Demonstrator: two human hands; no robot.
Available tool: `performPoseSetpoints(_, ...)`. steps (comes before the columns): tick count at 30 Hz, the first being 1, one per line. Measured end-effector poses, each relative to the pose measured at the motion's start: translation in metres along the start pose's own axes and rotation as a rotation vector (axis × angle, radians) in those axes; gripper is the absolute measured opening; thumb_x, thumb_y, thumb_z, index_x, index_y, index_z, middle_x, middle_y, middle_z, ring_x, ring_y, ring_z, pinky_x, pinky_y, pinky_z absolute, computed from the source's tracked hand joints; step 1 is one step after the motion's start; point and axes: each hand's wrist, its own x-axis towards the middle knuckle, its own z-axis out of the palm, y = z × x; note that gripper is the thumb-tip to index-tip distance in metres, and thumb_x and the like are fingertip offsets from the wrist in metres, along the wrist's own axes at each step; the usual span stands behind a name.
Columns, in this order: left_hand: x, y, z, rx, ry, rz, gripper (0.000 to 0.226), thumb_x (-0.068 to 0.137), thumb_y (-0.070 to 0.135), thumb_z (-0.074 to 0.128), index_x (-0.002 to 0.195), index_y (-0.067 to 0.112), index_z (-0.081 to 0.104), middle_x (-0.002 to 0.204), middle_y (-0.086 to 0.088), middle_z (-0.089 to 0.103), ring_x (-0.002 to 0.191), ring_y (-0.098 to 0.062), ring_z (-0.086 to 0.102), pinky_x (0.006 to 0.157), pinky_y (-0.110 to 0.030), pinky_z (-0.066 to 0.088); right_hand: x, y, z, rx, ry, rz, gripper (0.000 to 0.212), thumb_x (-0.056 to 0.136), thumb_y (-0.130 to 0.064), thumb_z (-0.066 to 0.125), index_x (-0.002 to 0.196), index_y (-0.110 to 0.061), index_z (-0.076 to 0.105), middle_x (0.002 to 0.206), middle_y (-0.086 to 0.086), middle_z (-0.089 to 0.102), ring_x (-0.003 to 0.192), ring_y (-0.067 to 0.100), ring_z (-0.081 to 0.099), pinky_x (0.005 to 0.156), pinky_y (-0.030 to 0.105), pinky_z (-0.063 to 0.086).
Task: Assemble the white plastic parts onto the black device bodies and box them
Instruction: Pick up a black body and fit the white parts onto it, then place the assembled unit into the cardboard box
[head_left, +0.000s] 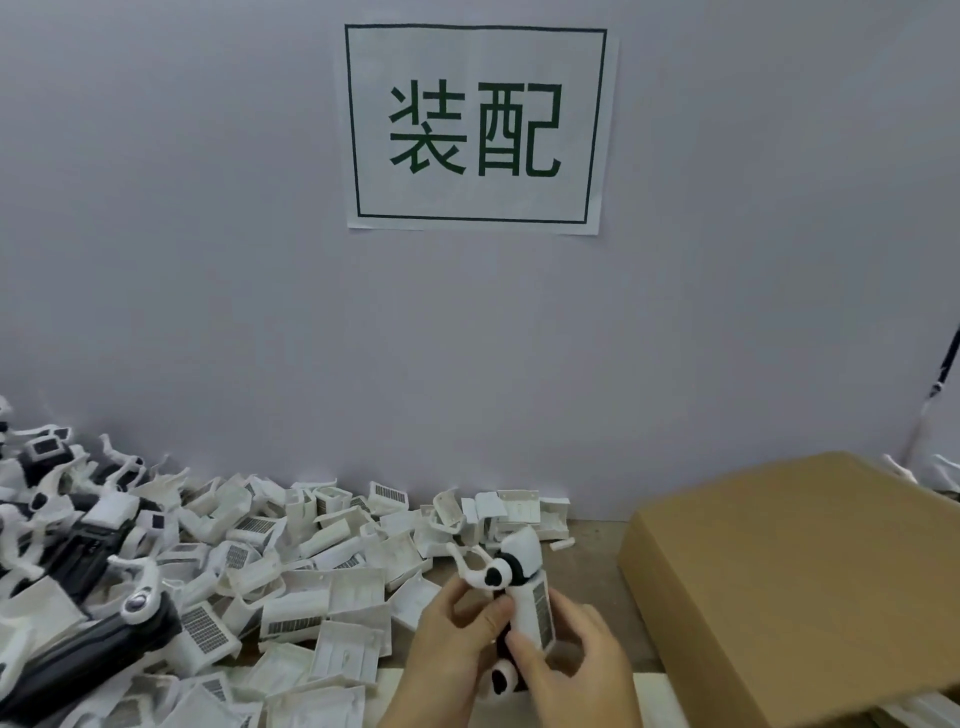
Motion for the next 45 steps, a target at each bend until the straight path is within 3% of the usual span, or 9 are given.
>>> performPoseSetpoints(6, 0.001, 0.002, 0.003, 0.046, -0.065, -0.082, 0.03, 0.086, 0.001, 0.063, 0.111, -0.014, 0.064, 0.11, -0.035, 0.069, 0.095, -0.041, 0.071, 0.081, -0.046, 0.06, 0.018, 0.006, -0.017, 0.166, -0.12, 0.043, 0.043, 0.077, 0.006, 0.079, 0.109, -0.022, 0.073, 0.103, 0.001, 0.075, 0.085, 0.002, 0.071, 0.067, 0.012, 0.052)
performPoseSetpoints(10, 0.007, 0.001, -0.005, 0.214, -0.097, -0.038, 0.023, 0.087, 0.002, 0.066, 0.107, -0.009, 0.07, 0.11, -0.033, 0.069, 0.098, -0.044, 0.067, 0.081, -0.044, 0.056, 0.021, 0.009, -0.018, 0.025, -0.224, -0.025, 0.045, 0.081, -0.008, 0.08, 0.113, -0.033, 0.063, 0.105, -0.009, 0.072, 0.1, 0.005, 0.066, 0.08, 0.018, 0.054)
performPoseSetpoints(16, 0.009, 0.003, -0.007, 0.267, -0.122, 0.001, 0.028, 0.077, 0.009, 0.07, 0.103, -0.001, 0.076, 0.109, -0.027, 0.072, 0.104, -0.044, 0.067, 0.098, -0.057, 0.05, 0.024, 0.007, -0.024, -0.095, -0.215, -0.065, 0.026, 0.078, -0.022, 0.083, 0.101, -0.032, 0.073, 0.09, -0.01, 0.075, 0.083, 0.003, 0.068, 0.076, 0.021, 0.054)
performPoseSetpoints(21, 0.009, 0.0, -0.006, 0.321, -0.039, 0.007, 0.022, 0.095, 0.001, 0.059, 0.094, 0.007, 0.08, 0.101, -0.021, 0.075, 0.091, -0.03, 0.071, 0.084, -0.041, 0.055, 0.02, 0.002, -0.007, -0.263, -0.128, -0.091, 0.011, 0.086, -0.03, 0.073, 0.093, -0.034, 0.065, 0.09, -0.014, 0.061, 0.084, 0.003, 0.059, 0.069, 0.016, 0.044)
performPoseSetpoints(26, 0.009, 0.0, -0.003, 0.376, -0.033, 0.03, 0.017, 0.093, 0.0, 0.061, 0.101, 0.001, 0.076, 0.101, -0.022, 0.075, 0.091, -0.036, 0.07, 0.079, -0.043, 0.054, 0.026, 0.006, -0.018, -0.03, -0.202, 0.027, 0.03, 0.081, -0.015, 0.08, 0.104, -0.033, 0.071, 0.094, -0.013, 0.074, 0.089, 0.003, 0.068, 0.076, 0.016, 0.052)
performPoseSetpoints(32, 0.01, 0.0, -0.001, 0.243, -0.017, 0.023, 0.018, 0.089, 0.01, 0.063, 0.095, 0.007, 0.08, 0.104, -0.026, 0.074, 0.088, -0.036, 0.067, 0.077, -0.043, 0.053, 0.021, 0.003, -0.008, -0.11, -0.049, -0.145, 0.037, 0.077, -0.021, 0.084, 0.081, -0.048, 0.059, 0.087, -0.012, 0.062, 0.085, -0.008, 0.058, 0.069, 0.006, 0.044)
performPoseSetpoints(35, 0.011, 0.006, -0.011, 0.152, -0.036, -0.019, 0.026, 0.084, 0.021, 0.061, 0.094, 0.007, 0.08, 0.105, -0.022, 0.075, 0.092, -0.033, 0.074, 0.083, -0.049, 0.058, 0.03, 0.011, -0.03, 0.039, -0.201, 0.002, 0.026, 0.088, -0.014, 0.075, 0.091, -0.039, 0.072, 0.09, -0.013, 0.076, 0.089, 0.003, 0.068, 0.073, 0.011, 0.05)
performPoseSetpoints(37, 0.012, 0.01, -0.017, 0.132, -0.052, 0.003, 0.026, 0.081, 0.024, 0.062, 0.09, 0.008, 0.08, 0.1, -0.022, 0.075, 0.088, -0.032, 0.075, 0.078, -0.044, 0.058, 0.034, 0.016, -0.038, 0.147, -0.237, 0.088, 0.02, 0.093, -0.013, 0.07, 0.102, -0.029, 0.074, 0.096, -0.013, 0.077, 0.097, 0.011, 0.07, 0.084, 0.028, 0.057)
performPoseSetpoints(45, 0.019, 0.004, -0.007, 0.181, 0.261, 0.037, 0.035, 0.104, 0.028, 0.049, 0.112, 0.001, 0.069, 0.102, -0.018, 0.076, 0.1, -0.038, 0.072, 0.093, -0.052, 0.054, 0.015, -0.007, -0.019, 0.099, -0.264, 0.112, 0.023, 0.105, -0.031, 0.045, 0.102, -0.029, 0.068, 0.085, -0.008, 0.074, 0.075, 0.005, 0.068, 0.066, 0.027, 0.056)
